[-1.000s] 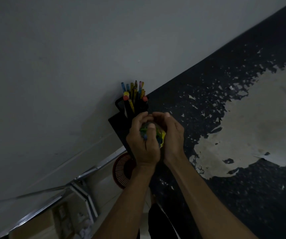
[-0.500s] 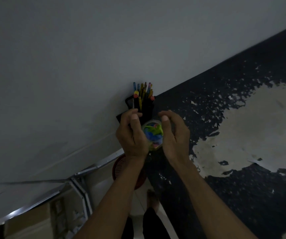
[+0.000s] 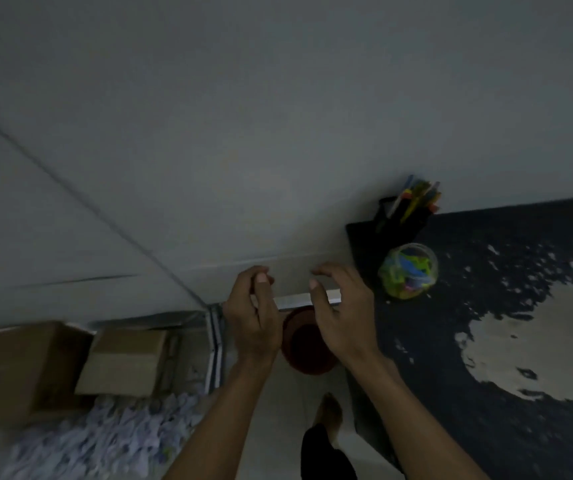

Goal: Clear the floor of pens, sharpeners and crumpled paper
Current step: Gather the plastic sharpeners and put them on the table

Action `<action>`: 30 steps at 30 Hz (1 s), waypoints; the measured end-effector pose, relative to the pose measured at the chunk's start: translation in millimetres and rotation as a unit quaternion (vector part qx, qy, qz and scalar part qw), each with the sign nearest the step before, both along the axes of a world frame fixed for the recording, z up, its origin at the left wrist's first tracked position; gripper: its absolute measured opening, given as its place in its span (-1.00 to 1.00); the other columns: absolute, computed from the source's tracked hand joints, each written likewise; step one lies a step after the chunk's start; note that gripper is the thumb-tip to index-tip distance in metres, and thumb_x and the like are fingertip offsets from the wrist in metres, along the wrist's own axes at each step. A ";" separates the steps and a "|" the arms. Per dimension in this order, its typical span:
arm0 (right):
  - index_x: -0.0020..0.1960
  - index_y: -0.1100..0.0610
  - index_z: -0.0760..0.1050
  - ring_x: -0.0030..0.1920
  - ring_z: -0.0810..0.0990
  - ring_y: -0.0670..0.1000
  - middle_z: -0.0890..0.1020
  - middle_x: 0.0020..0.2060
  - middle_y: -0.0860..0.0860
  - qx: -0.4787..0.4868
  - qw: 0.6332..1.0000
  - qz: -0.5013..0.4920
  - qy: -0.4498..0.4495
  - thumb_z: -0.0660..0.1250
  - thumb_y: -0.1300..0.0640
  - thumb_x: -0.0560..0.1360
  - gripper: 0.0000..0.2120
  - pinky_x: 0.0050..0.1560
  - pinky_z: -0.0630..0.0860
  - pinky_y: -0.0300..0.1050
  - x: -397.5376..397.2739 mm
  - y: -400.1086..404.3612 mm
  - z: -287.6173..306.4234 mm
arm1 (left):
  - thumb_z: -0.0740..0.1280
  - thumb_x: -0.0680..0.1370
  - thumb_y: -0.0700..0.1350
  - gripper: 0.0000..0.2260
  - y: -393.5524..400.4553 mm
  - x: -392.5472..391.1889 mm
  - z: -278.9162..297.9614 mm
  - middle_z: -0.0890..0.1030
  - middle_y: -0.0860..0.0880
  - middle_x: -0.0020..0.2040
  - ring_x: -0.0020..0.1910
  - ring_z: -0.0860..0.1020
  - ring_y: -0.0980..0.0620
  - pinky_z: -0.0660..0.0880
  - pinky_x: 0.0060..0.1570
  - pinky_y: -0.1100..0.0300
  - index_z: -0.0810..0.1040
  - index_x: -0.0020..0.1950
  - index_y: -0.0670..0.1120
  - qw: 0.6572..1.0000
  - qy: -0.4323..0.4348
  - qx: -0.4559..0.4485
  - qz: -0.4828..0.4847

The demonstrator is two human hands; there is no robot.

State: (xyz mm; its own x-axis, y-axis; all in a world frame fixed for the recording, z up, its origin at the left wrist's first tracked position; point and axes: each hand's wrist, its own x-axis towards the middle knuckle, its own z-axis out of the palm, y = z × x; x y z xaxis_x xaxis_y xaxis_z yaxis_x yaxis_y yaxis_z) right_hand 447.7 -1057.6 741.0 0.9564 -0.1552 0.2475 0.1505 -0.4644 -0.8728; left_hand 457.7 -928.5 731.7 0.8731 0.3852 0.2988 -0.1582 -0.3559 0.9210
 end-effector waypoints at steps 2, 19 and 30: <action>0.10 0.08 0.57 0.06 0.49 -0.29 0.60 0.02 -0.09 0.000 0.998 0.050 0.027 0.34 0.21 0.54 -0.84 0.10 0.34 -0.49 -13.3 32.4 -0.6 | 0.14 0.59 -0.02 -0.72 37.2 -24.4 0.7 0.62 -0.06 -0.17 -0.19 0.56 0.09 0.45 -0.20 0.33 0.57 -0.01 -0.15 0.999 0.013 0.020 0.035; -0.02 -0.02 0.57 -0.11 0.58 -0.26 0.62 -0.16 -0.19 0.004 0.951 0.285 0.124 0.34 0.17 0.55 -0.90 -0.18 0.45 -0.45 -219.7 290.9 -18.2 | 0.19 0.64 -0.06 -0.87 290.1 -324.5 -20.1 0.58 -0.01 -0.19 -0.23 0.57 0.05 0.53 -0.24 0.05 0.53 -0.02 0.04 0.961 0.151 0.004 0.233; 0.01 0.06 0.59 -0.11 0.60 -0.18 0.64 -0.16 -0.09 -0.016 0.914 0.356 0.191 0.32 0.18 0.55 -0.91 -0.14 0.47 -0.35 -264.3 386.3 -45.3 | 0.20 0.63 -0.11 -0.85 373.9 -386.7 -24.0 0.61 -0.01 -0.19 -0.22 0.60 -0.03 0.51 -0.24 0.08 0.57 0.01 -0.04 0.927 0.183 -0.068 0.320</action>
